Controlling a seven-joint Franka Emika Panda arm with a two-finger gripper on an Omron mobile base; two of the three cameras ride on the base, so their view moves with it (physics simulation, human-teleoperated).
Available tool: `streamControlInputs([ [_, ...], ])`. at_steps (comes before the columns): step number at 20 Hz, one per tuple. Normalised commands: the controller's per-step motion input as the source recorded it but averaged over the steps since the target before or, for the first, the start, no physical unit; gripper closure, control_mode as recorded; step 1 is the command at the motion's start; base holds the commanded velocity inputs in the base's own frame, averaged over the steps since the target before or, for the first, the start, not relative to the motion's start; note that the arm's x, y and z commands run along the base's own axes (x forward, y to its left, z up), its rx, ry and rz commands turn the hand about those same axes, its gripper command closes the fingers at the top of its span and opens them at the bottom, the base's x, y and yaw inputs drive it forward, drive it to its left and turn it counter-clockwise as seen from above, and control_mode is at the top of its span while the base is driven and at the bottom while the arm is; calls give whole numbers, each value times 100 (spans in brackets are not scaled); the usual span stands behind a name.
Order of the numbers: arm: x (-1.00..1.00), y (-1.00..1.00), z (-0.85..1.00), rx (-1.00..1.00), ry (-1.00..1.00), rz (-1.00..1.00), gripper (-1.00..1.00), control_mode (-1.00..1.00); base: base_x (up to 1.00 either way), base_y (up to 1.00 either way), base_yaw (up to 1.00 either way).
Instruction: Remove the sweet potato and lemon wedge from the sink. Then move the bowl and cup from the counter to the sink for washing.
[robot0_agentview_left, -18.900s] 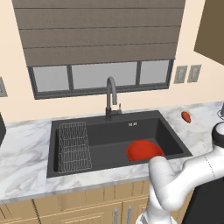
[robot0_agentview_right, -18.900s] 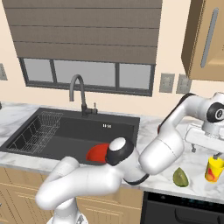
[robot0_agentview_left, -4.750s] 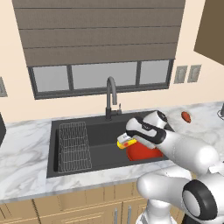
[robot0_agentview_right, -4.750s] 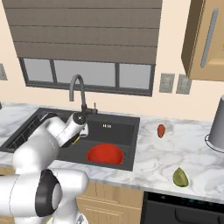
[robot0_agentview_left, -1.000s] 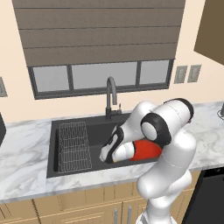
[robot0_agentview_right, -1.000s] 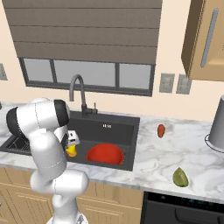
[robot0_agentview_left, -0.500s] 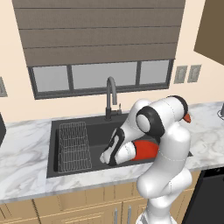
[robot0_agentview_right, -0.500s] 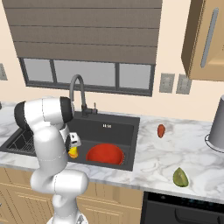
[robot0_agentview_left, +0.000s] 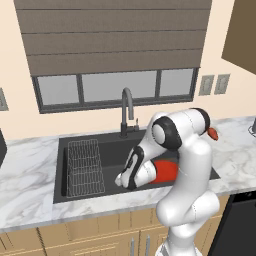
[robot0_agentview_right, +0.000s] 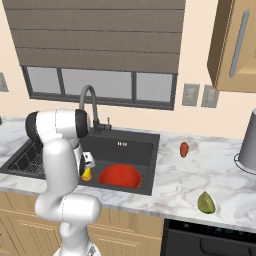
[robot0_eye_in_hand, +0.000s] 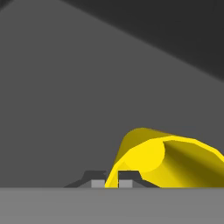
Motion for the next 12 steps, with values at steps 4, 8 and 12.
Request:
streamControlInputs([
  [4,18,3,-16,0,1,0,100,-100,0,0,0],
  [8,18,5,-16,0,3,0,100,-100,0,0,0],
  [12,17,8,-15,0,3,0,100,-100,0,0,0],
])
